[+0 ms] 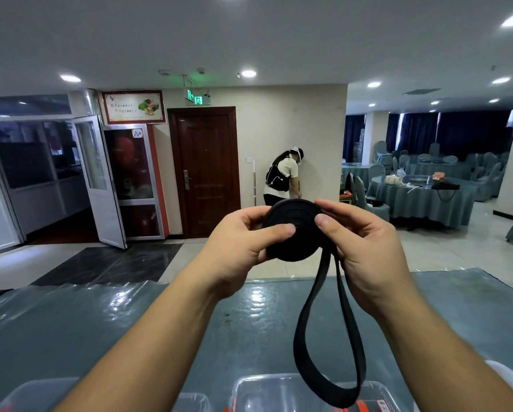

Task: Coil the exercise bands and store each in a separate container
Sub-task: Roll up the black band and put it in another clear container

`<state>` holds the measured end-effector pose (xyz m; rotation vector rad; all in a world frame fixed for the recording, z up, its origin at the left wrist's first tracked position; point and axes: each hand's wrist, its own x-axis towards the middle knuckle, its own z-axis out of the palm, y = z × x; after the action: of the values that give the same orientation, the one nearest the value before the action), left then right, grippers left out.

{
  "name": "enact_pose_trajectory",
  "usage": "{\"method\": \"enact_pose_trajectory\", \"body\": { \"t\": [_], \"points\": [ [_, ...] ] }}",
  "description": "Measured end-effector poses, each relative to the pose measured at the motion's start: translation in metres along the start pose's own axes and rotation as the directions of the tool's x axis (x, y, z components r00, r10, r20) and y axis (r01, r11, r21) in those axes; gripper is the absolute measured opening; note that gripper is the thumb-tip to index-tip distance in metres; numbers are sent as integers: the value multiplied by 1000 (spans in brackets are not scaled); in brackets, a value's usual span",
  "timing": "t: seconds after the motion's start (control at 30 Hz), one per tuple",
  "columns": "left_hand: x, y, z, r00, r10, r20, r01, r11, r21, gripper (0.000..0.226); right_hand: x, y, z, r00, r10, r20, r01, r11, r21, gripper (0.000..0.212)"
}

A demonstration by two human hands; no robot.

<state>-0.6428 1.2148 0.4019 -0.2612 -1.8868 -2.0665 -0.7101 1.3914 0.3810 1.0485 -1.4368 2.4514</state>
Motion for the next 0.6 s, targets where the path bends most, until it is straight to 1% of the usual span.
{"method": "enact_pose_trajectory", "body": {
  "t": [0.07, 0.13, 0.23, 0.27, 0.3, 0.4, 0.47, 0.53, 0.6],
  "points": [
    [-1, -6, 5, 999, 21, -41, -24, 997, -73, 32, -1, 2, 2, 1000, -15, -11, 15, 999, 41, 26],
    [0, -8, 5, 999, 25, -46, -28, 997, -70, 35, -1, 5, 0, 1000, -9, -14, 9, 1000, 25, 26],
    [1, 1, -3, 999, 37, -10, -35, 990, 138, 40, 0, 9, -7, 1000, 20, 6, -20, 997, -73, 25],
    [1, 3, -5, 999, 42, 2, -42, 984, 174, 40, 0, 10, -8, 1000, 22, 12, -20, 996, -82, 25],
    [1, 3, -6, 998, 55, 3, -55, 984, 168, 40, 0, 10, -7, 1000, 16, 12, -15, 997, -74, 26],
    [1, -2, 0, 996, 85, -31, -84, 996, 16, 42, -1, 11, -2, 999, -34, -7, 34, 999, -30, 28],
    [0, -8, 1, 996, 88, -31, -89, 995, -39, 48, -1, 12, 0, 998, -54, -13, 54, 998, -29, 26],
    [-1, -8, 0, 993, 115, 10, -116, 993, 29, 58, -2, 13, -1, 999, -49, -13, 48, 998, -50, 24],
    [-1, -4, -1, 986, 163, 35, -167, 970, 175, 56, -1, 14, -3, 999, -49, -5, 49, 996, -71, 24]
  ]
}}
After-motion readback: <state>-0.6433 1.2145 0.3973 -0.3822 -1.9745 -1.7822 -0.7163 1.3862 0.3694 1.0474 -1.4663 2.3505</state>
